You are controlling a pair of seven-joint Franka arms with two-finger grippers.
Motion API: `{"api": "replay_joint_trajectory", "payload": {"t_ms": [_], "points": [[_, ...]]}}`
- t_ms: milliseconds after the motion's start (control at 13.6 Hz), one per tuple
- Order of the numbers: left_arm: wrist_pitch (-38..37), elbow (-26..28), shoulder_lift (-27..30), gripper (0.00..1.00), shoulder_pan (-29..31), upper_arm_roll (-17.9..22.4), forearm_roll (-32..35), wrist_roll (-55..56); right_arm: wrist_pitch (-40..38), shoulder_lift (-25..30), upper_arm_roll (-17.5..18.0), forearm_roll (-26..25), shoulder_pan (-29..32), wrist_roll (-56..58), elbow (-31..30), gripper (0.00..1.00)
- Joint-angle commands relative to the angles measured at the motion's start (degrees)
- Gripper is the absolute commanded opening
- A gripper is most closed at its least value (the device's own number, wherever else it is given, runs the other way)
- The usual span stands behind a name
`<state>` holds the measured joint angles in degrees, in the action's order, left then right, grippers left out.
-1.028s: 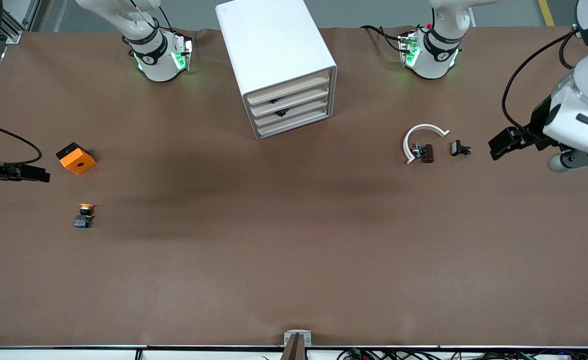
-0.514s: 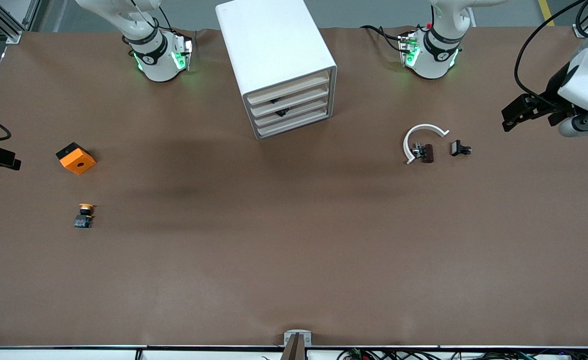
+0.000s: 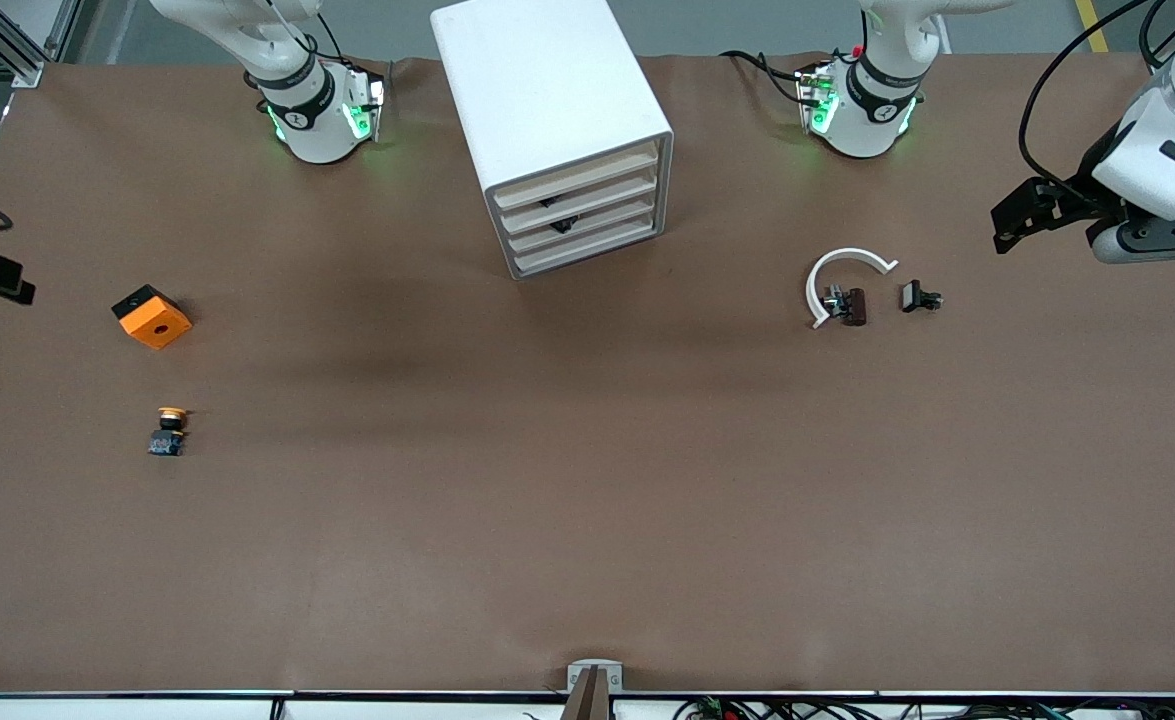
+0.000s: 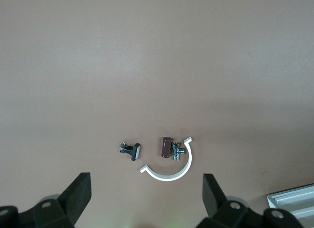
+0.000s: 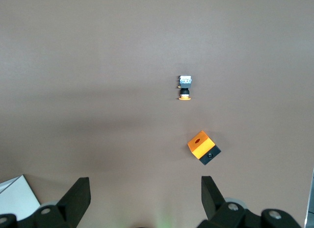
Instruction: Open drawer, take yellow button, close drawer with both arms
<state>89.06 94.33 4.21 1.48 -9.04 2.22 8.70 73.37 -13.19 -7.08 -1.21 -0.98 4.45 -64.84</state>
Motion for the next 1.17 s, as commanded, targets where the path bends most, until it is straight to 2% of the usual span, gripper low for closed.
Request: {"api": "replay_joint_trajectory", "payload": {"t_ms": [0,220,367,514,807,1101], "points": [[-0.6,0.9,1.5,1.0,0.1,0.2,0.2,-1.5,-0.4,4.7,0.4,0.2,-0.7,-1.1,-4.6,1.0],[-0.6,0.6,1.2,1.0,1.3,0.8,0.2,-3.1,-0.2,8.2,0.1,2.3,-0.5,-1.0,-9.7,1.0],[-0.9,0.6,1.5,1.0,2.6,0.7,0.2,-6.1,-0.3,9.8,0.2,2.3,-0.6,-1.1,-10.7,1.0],[-1.9,0.6,1.5,1.0,2.6,0.7,-0.5,-4.3,-0.2,11.1,0.2,2.3,-0.3,-1.1,-12.3,1.0],[-2.7,-0.5,1.5,1.0,2.6,0.6,-0.6,-2.0,5.2,17.7,0.4,2.2,-0.2,-2.2,-22.3,1.0],[-2.8,-0.4,1.5,1.0,2.5,0.4,-0.6,-1.5,5.1,19.2,2.4,2.2,1.1,-4.5,-23.6,1.0]]}}
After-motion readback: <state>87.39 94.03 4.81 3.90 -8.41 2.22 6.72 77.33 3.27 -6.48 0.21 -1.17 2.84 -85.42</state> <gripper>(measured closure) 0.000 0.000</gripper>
